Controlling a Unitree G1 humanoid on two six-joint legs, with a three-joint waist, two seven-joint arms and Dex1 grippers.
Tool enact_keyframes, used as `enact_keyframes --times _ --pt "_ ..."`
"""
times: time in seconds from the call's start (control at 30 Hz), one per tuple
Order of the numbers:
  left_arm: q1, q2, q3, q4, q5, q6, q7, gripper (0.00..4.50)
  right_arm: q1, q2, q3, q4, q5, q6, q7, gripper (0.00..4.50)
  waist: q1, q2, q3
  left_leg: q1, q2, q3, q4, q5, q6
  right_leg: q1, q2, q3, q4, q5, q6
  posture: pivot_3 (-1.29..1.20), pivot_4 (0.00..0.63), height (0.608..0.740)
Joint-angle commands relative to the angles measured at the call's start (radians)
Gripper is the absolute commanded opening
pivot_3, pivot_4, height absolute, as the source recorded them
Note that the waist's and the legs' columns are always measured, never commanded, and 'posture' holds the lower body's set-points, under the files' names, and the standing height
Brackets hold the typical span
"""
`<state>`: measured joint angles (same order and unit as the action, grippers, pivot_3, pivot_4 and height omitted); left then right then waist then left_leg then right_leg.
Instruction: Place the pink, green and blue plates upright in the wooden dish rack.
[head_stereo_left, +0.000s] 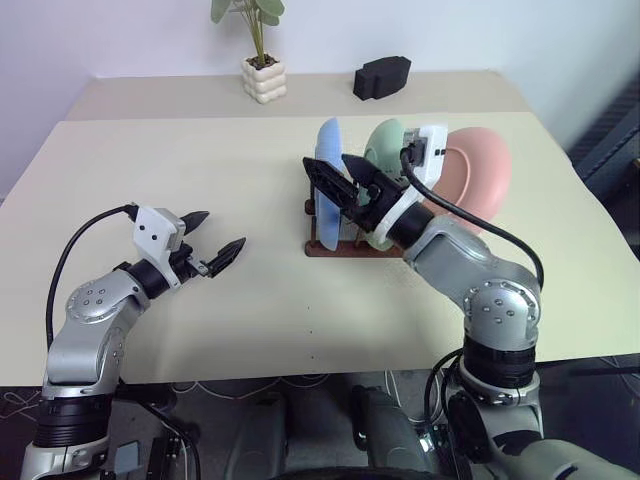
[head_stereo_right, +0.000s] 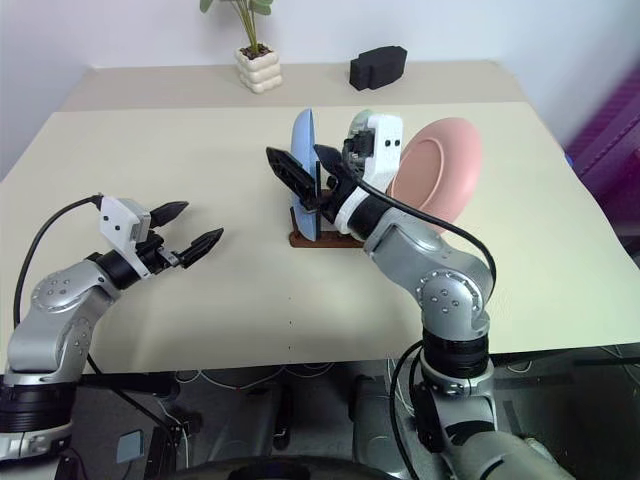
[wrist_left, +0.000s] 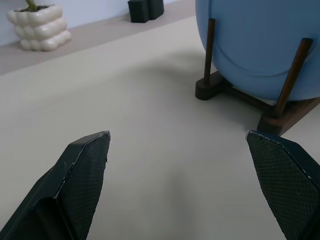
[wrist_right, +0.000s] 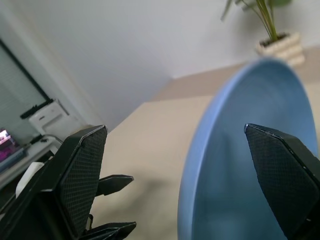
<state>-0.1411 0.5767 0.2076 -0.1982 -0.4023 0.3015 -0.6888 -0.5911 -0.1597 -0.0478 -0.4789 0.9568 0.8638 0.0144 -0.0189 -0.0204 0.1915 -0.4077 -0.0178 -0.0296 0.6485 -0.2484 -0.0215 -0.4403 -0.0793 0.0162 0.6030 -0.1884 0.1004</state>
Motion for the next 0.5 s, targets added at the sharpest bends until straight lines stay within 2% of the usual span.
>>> enact_keyframes --times 0.03,0.17,0.27,0.37,0.5 --pt "-0.013 -0.002 -0.002 -0.011 0.000 -0.019 -0.004 4.50 -0.073 -0.049 -0.011 -0.093 0.023 -0.035 0.086 4.46 0.000 0.000 0.000 0.000 0.000 0.000 0.000 0.000 0.000 0.000 0.000 0.000 0.000 0.000 0.000 0.00 0.150 0.740" --pt "-0.018 -0.005 -0.009 -0.007 0.000 -0.021 -0.004 4.50 -0.105 -0.104 -0.043 -0.114 0.050 -0.040 0.128 4.46 0.000 0.000 0.000 0.000 0.000 0.000 0.000 0.000 0.000 0.000 0.000 0.000 -0.001 0.001 0.001 0.00 0.150 0.740" --pt "-0.018 -0.007 -0.017 -0.011 -0.012 -0.016 -0.018 4.50 -0.128 -0.229 -0.132 -0.125 0.036 -0.063 0.177 4.46 0.008 0.000 0.000 0.000 0.000 0.000 0.000 0.000 0.000 0.002 0.000 -0.001 -0.003 0.000 0.000 0.00 0.150 0.740" --pt "-0.011 0.003 -0.029 -0.028 -0.032 0.000 -0.056 4.50 -0.109 -0.401 -0.255 -0.086 0.035 -0.059 0.240 3.66 0.009 0.000 0.000 -0.001 0.000 0.000 0.001 0.000 0.000 0.004 -0.001 -0.001 -0.007 -0.001 -0.001 0.00 0.150 0.740" --pt "-0.008 0.018 -0.045 -0.055 -0.062 0.028 -0.112 4.50 -0.011 -0.599 -0.362 -0.048 -0.002 -0.044 0.329 1.72 0.007 -0.001 0.000 -0.001 0.000 0.001 0.001 -0.001 0.002 0.005 -0.001 0.000 -0.008 -0.001 -0.001 0.00 0.150 0.740"
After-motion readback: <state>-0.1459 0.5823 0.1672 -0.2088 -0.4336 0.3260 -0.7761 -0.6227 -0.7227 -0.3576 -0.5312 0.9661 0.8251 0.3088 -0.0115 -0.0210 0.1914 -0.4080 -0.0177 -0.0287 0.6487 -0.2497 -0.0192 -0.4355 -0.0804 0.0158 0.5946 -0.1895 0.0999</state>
